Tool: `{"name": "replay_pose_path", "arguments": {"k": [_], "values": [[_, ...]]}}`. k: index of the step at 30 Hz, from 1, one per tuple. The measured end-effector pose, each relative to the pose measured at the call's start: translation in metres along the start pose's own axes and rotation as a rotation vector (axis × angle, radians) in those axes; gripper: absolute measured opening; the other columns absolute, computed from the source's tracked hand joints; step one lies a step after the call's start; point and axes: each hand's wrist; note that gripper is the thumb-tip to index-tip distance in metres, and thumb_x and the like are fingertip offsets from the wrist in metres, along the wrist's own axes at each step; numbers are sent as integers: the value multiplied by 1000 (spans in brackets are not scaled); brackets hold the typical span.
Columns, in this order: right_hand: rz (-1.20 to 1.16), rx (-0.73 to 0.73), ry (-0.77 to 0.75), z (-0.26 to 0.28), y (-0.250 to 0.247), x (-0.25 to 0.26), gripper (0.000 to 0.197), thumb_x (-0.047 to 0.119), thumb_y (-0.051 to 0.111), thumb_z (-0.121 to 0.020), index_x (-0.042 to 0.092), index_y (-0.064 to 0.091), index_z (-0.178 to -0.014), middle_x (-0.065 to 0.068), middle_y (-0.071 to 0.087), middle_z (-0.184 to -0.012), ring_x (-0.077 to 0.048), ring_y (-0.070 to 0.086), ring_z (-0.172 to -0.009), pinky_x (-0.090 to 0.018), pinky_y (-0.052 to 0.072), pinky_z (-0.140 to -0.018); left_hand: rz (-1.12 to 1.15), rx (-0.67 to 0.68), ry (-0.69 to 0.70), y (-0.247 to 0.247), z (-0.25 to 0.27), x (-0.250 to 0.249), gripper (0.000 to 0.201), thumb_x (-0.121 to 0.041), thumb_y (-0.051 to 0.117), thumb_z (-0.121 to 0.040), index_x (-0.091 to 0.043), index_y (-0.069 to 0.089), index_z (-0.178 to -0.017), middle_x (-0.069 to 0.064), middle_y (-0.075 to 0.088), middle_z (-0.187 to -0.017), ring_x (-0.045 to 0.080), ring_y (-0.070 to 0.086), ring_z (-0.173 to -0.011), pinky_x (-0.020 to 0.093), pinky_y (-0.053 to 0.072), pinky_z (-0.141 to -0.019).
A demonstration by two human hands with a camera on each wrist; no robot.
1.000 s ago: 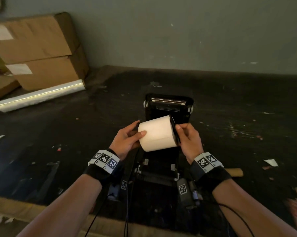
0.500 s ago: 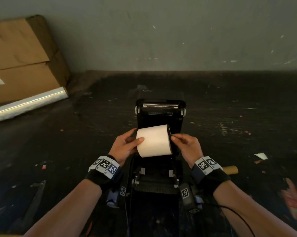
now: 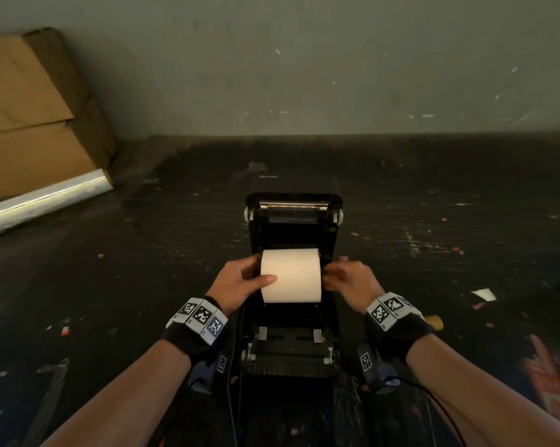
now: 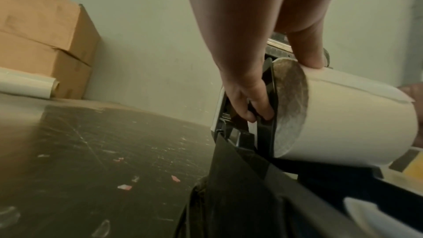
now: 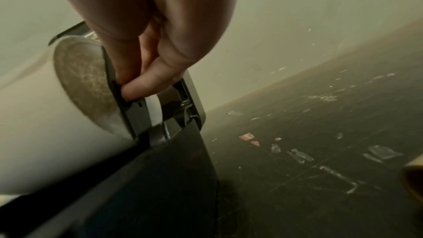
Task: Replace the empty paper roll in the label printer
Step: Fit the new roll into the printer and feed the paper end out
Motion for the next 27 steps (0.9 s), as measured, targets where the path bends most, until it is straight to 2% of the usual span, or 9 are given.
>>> {"name": "replay_pose_path", "arguments": {"k": [1,3,5,7,12,17,23,27], "values": [[29,10,-2,0,1,-2,25,13,61,-89,10,64,-114,-5,71,-100,-8,67,-87,-19,53,-82,-42,20,3,-2,-2,2,38,-13,69,-82,-33,59,-113,-5,66,-115,7,61,-109,36,47,-100],[47,24,4,-1,3,-5,25,13,60,-89,10,64,-114,-5,72,-100,-8,67,-87,-20,53,-82,-127,45,10,-4,-4,7,42,-20,71,-82,-36,57,-118,-4,65,-122,10,58,-116,39,44,-103],[82,30,0,-1,5,-8,25,14,60,-89,12,65,-114,-3,72,-100,-6,66,-87,-18,52,-81,-193,41,18,-2,-6,11,51,-23,71,-82,-32,52,-128,-5,62,-126,9,56,-118,38,42,-105],[103,26,-10,-2,6,-9,24,14,59,-90,12,65,-113,-2,72,-100,-6,66,-87,-21,52,-83,-242,20,22,0,-6,13,57,-24,70,-83,-27,48,-135,-6,60,-127,9,55,-118,35,41,-106],[118,3,-28,1,11,-8,24,11,57,-90,9,64,-113,-8,71,-100,-15,68,-91,-32,54,-87,-294,9,23,1,-5,22,60,-29,67,-85,-29,43,-139,-10,57,-129,10,51,-123,40,39,-108],[176,-14,-50,4,12,-7,24,12,56,-91,10,63,-114,-7,68,-105,-15,65,-95,-28,52,-87,-354,-27,44,7,-3,31,64,-31,65,-86,-25,37,-144,-3,53,-138,12,45,-129,37,36,-110],[255,-56,-108,6,17,-7,20,13,55,-92,9,64,-110,-7,66,-107,-14,61,-97,-20,44,-84,-338,-45,70,7,-5,34,63,-31,64,-87,-26,37,-144,-3,54,-137,12,46,-128,37,37,-109],[288,-70,-121,8,19,-7,19,11,54,-92,8,64,-108,-8,64,-108,-16,61,-99,-25,47,-88,-359,-52,77,8,-5,36,65,-33,63,-87,-24,35,-145,-1,54,-138,12,46,-128,35,37,-109]]}}
Point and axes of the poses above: each hand's wrist, its own z-axis away from the middle knuckle, its own y-axis out of the palm, x = y × z
